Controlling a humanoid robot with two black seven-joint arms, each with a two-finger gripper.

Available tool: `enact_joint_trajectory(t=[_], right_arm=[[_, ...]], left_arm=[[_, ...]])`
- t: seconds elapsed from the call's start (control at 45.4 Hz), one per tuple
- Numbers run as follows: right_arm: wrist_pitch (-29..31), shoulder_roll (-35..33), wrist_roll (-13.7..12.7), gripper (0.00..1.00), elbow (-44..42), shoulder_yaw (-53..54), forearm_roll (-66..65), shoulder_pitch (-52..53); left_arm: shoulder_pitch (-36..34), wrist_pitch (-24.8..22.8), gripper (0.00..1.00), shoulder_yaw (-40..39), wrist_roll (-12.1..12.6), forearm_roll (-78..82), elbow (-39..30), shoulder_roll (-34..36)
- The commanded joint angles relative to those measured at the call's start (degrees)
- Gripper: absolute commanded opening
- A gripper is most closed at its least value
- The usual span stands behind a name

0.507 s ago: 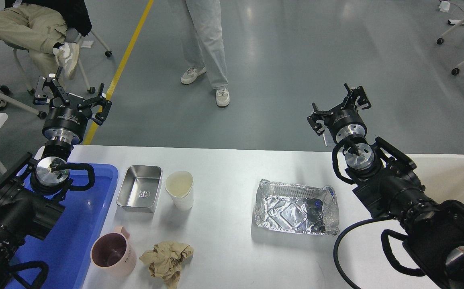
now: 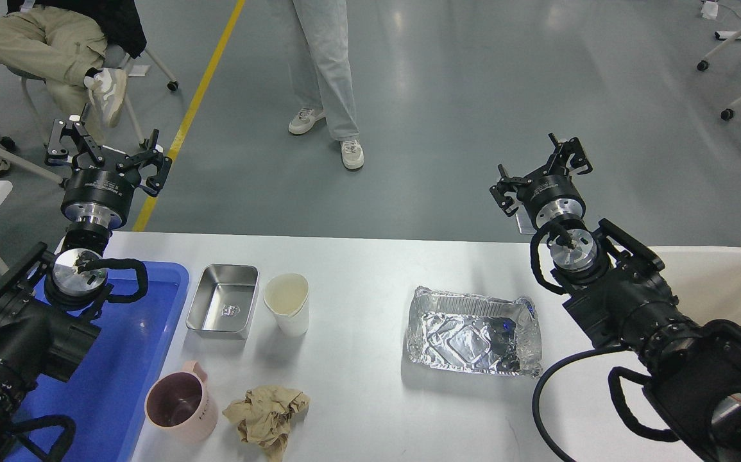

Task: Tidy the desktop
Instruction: 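Raise the left gripper up from the blue tray, then swing the left gripper down toward the pink mug near the tray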

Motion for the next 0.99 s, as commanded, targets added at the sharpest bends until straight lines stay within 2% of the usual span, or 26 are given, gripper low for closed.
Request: enact_joint_trajectory(t=[0.0, 0.176, 0.242, 0.286, 0.308, 0.33, 0.44, 0.617, 0.683, 0.749, 0.815, 0.903, 0.969], right_arm=[[0.0, 0.0, -0.1, 1.00, 0.0, -0.1, 0.0, 0.0], [0.0, 0.0, -0.1, 1.00, -0.1, -0.2, -0.2, -0.2], [0.0, 0.0, -0.1, 1.00, -0.1, -0.7, -0.3, -0.2], [-0.1, 0.0, -0.1, 1.00, -0.1, -1.7, -0.7, -0.1], [-0.2, 0.0, 0.0, 1.00, -0.1, -2.8, -0.9, -0.1], [-0.4, 0.0, 0.0, 1.00, -0.1, -3.1, -0.9, -0.1], [-0.4, 0.1, 0.0, 1.00, -0.2, -3.4, -0.9, -0.1], [-0.6, 0.4, 0.0, 1.00, -0.2, -3.4, -0.9, 0.1], [-0.6, 0.8, 0.0, 1.00, -0.2, -3.4, -0.9, 0.2], [-0.6, 1.0, 0.0, 1.00, -0.1, -3.4, -0.9, 0.1], [-0.6, 1.1, 0.0, 1.00, -0.1, -3.4, -0.9, 0.0], [-0.6, 1.1, 0.0, 1.00, -0.1, -3.4, -0.9, -0.1], [-0.6, 1.0, 0.0, 1.00, -0.1, -3.3, -0.9, -0.1]], left_arm=[[0.0, -0.9, 0.97, 0.1, 0.0, 0.1, 0.0, 0.6], [-0.1, -1.3, 0.97, -0.1, 0.1, 0.1, -0.1, 3.5], [-0.4, -1.3, 0.97, 0.1, -1.1, 0.4, -0.2, 4.0], [-1.1, -1.2, 0.97, 0.6, -3.2, 1.7, -0.2, 4.2], [-1.6, -1.1, 0.97, 0.6, -5.8, 4.2, -0.2, 4.2], [-1.7, -1.1, 0.97, 0.6, -7.3, 5.9, -0.2, 4.1], [-1.8, -1.3, 0.97, 0.6, -12.1, 12.5, -0.5, 3.7], [-1.8, -0.4, 0.97, 0.6, -13.6, 14.7, -2.9, 1.5], [-1.1, 1.3, 0.97, 1.6, -15.9, 17.8, -7.1, 1.8], [-0.6, 5.9, 0.97, 3.6, -18.2, 24.0, -10.6, 3.3], [-0.1, 9.5, 0.97, 6.6, -18.2, 27.7, -13.5, 5.4], [0.3, 9.6, 0.97, 13.1, -17.3, 27.9, -18.4, 9.6], [0.4, 9.6, 0.97, 18.7, -15.6, 27.7, -22.5, 13.7]])
